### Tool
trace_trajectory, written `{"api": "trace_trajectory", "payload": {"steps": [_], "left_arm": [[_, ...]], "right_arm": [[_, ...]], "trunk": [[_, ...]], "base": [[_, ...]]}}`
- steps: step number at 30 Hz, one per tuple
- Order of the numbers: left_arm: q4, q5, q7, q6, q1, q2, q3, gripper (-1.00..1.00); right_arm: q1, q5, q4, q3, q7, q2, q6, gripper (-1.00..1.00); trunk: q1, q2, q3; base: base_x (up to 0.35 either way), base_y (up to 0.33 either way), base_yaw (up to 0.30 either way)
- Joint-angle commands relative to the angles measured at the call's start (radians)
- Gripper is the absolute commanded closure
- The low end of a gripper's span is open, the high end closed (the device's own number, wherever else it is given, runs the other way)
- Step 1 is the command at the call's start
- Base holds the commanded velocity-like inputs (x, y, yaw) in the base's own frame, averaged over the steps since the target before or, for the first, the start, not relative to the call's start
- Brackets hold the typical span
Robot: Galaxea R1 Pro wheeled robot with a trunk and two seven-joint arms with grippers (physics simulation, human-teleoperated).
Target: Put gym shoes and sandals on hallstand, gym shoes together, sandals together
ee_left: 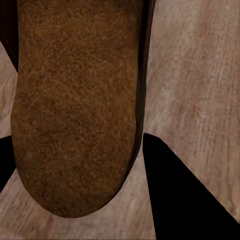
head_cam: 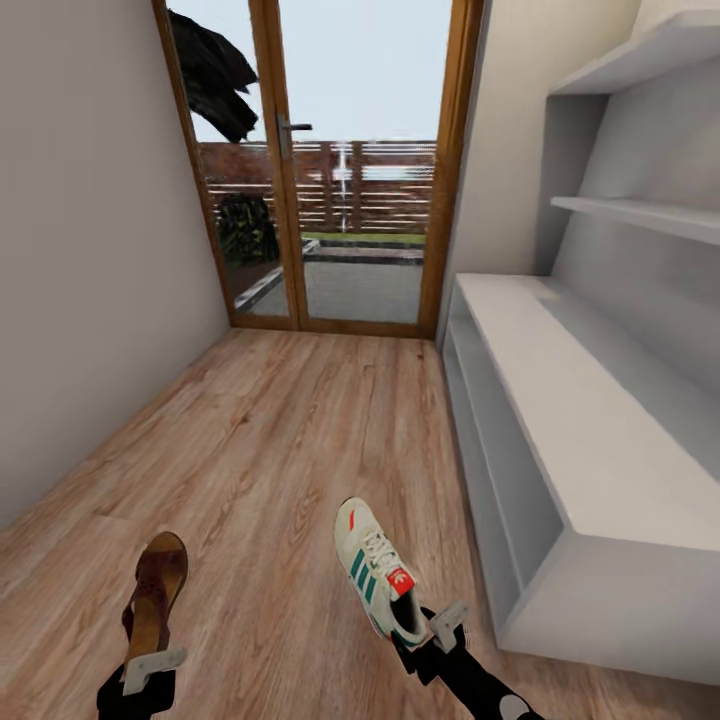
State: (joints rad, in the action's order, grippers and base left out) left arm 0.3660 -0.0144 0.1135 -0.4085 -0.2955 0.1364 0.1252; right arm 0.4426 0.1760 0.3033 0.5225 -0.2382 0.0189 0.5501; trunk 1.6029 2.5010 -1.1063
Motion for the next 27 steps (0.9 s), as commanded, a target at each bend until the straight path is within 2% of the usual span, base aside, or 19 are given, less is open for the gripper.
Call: {"api": "trace_trajectory", "payload": {"steps": [1, 3, 6, 7, 13, 17, 23, 25, 27], "left_arm": [[-0.001, 0.002, 0.002, -0.003, -0.001, 0.000, 0.001, 1.00], [-0.001, 0.002, 0.002, -0.003, -0.001, 0.000, 0.001, 1.00], [-0.002, 0.002, 0.002, -0.003, -0.001, -0.001, 0.001, 1.00], [-0.002, 0.002, 0.002, -0.004, -0.001, -0.001, 0.001, 1.00], [-0.002, 0.002, 0.002, -0.003, 0.002, -0.001, 0.001, 1.00], [-0.002, 0.002, -0.003, -0.004, 0.002, -0.001, 0.000, 1.00], [-0.005, 0.003, -0.009, -0.004, 0.002, -0.008, -0.001, 1.00], [-0.012, 0.003, -0.010, -0.004, 0.002, -0.008, -0.001, 1.00], [-0.019, 0.004, -0.010, -0.004, 0.002, -0.009, -0.002, 1.00]], "right_arm": [[0.001, 0.011, -0.001, 0.003, -0.005, 0.001, 0.002, 1.00], [0.001, 0.011, -0.001, 0.002, 0.001, 0.002, 0.002, 1.00], [0.001, 0.011, -0.004, 0.003, 0.109, 0.004, 0.002, 1.00], [0.001, 0.011, -0.005, 0.004, 0.183, 0.002, 0.002, 1.00], [0.001, 0.018, -0.034, 0.001, 0.248, 0.001, 0.002, 1.00], [0.001, 0.047, -0.048, 0.001, 0.329, 0.005, 0.001, 1.00], [0.001, 0.058, -0.099, 0.001, 0.345, 0.020, 0.003, 1.00], [0.001, 0.060, -0.123, 0.001, 0.345, 0.034, 0.013, 1.00], [0.001, 0.081, -0.153, 0.001, 0.345, 0.057, 0.038, 1.00]], "trunk": [[0.000, 0.000, -0.001], [0.000, 0.000, -0.001], [0.000, 0.000, -0.001], [0.000, 0.000, -0.001], [0.000, 0.000, -0.001], [0.000, 0.000, -0.001], [0.000, 0.000, -0.001], [0.000, 0.000, -0.001], [0.000, 0.000, -0.001]], "base": [[0.000, 0.306, 0.000], [0.000, 0.306, 0.000], [0.000, 0.306, 0.000], [0.000, 0.306, 0.000], [0.000, 0.306, 0.000], [0.000, 0.306, 0.000], [0.000, 0.306, 0.000], [0.000, 0.307, 0.000], [0.000, 0.307, 0.000]]}}
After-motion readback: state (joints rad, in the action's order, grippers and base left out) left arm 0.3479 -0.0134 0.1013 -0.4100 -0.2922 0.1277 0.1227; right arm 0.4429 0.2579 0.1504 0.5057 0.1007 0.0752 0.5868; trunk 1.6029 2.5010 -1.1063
